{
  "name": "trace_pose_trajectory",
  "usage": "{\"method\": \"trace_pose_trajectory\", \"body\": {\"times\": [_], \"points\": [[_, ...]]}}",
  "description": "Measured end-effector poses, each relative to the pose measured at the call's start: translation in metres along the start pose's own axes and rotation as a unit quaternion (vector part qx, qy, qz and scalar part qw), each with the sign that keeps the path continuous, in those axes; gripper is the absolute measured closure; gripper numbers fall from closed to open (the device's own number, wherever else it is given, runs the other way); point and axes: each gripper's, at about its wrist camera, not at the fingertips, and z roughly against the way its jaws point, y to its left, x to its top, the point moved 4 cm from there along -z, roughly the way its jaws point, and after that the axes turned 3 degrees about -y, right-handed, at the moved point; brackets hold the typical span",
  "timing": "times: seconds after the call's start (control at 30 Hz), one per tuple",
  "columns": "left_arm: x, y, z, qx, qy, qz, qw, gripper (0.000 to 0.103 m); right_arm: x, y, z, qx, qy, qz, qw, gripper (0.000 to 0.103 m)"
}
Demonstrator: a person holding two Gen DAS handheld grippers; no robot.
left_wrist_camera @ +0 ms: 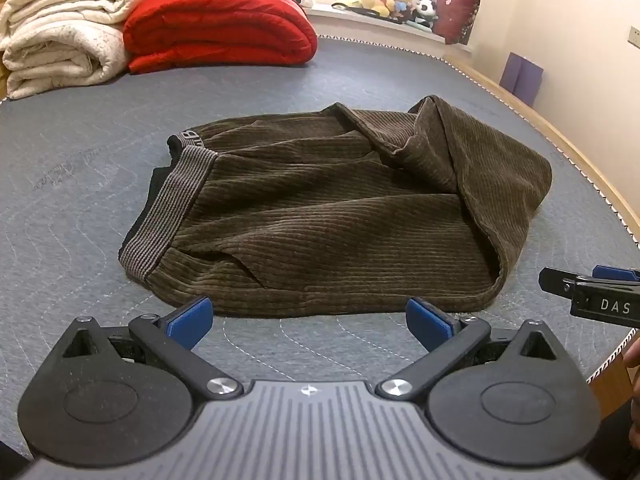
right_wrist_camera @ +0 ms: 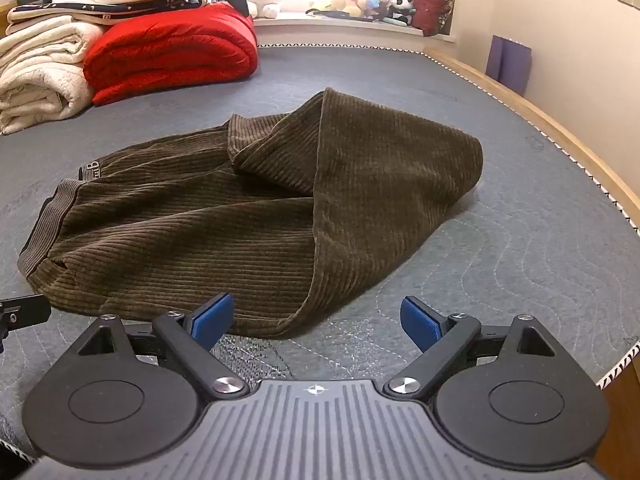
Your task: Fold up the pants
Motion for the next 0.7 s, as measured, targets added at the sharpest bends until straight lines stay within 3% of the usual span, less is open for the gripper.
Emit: {"method": "trace_pose_trajectory", "body": {"times": [0.43, 0.7], "points": [[0.0031, -0.0055, 0.0016, -0.011, 0.003, -0.002, 0.9999, 0.0, -0.0006, -0.0001, 0.002, -0.002, 0.002, 0.001, 1.0, 0.012], [0.001, -0.0094, 0.0024, -0.032, 0.006, -0.002, 0.9995, 0.0, 0.0006, 0.0013, 0.0004, 0.0, 0.001, -0.003, 1.0, 0.022]]}}
